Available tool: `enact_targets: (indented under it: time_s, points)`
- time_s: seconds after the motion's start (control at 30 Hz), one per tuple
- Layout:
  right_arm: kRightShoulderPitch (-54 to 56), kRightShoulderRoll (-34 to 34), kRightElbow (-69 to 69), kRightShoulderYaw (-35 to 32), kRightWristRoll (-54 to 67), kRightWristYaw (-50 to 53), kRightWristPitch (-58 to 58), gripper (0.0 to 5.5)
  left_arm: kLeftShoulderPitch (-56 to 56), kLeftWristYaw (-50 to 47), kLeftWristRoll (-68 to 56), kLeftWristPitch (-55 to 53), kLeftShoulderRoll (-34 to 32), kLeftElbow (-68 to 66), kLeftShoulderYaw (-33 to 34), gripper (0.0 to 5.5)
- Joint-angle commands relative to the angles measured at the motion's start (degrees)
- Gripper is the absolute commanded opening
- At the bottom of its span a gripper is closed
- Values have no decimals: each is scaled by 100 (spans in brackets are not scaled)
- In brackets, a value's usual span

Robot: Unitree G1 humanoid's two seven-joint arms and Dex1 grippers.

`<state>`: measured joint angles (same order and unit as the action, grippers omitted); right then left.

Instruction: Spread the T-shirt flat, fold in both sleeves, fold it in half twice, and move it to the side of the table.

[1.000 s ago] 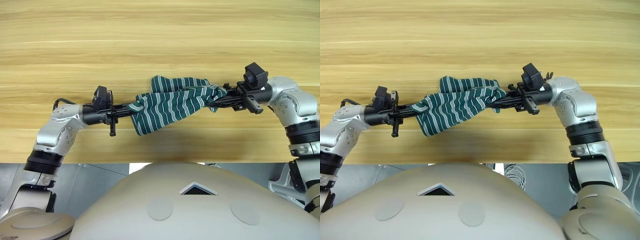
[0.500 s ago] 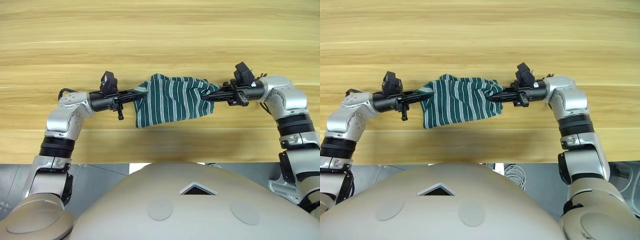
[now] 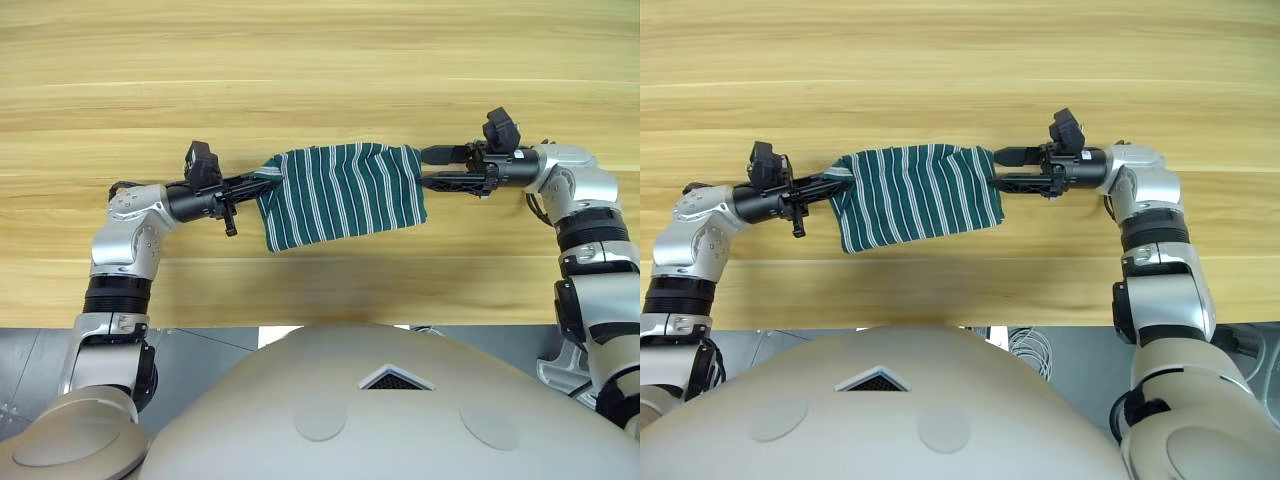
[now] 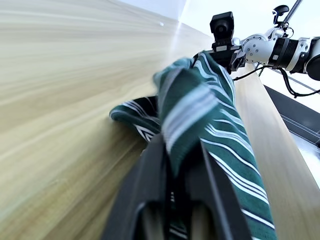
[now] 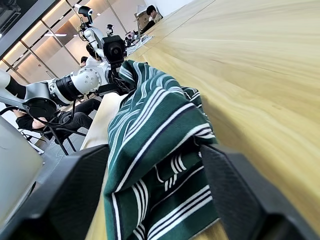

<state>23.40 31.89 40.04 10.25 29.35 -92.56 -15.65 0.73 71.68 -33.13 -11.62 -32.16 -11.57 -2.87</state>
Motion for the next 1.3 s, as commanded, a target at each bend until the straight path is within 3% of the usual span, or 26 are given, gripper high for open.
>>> enact_targets:
  time_s: [0.03, 0.33, 0.53, 0.63, 0.7, 0.8, 0.97, 1.1, 1.3]
  points:
    - [170, -36, 112, -71, -65, 14, 60, 419, -24, -126, 173, 104, 46, 35, 128, 95]
    - [217, -90, 84, -160, -30, 13, 139, 540, -25, -169, 388, 606, -69, -138, 520, 214]
    - [284, -134, -217, -1293, 274, 476, 593, 540, -132, -324, -10, 1191, -345, -73, 1898, 315]
    - [117, -101, -699, -1740, 419, 855, 609, 540, -331, -598, -539, 1341, -117, 463, 2654, 296]
    - [-65, -173, -1373, -2043, 525, 1275, 713, 495, -566, -1277, -500, 1678, 330, 1290, 2870, 255]
    - [-622, -539, -3139, -2148, 686, 2152, 683, 439, -689, -2717, 159, 2168, 1286, 2543, 2632, 201]
    - [-1110, -956, -4196, -802, -718, 3040, 1118, 349, -714, -4419, 1587, 2554, 2154, 2939, 2299, 144]
    - [-1293, -1107, -4284, 49, -1359, 3123, 1465, 272, -805, -4716, 1703, 2641, 2266, 3009, 2098, 144]
    - [-1228, -1216, -3738, 484, -1435, 2922, 1686, 171, -829, -4806, 1828, 2907, 2190, 2814, 1945, 144]
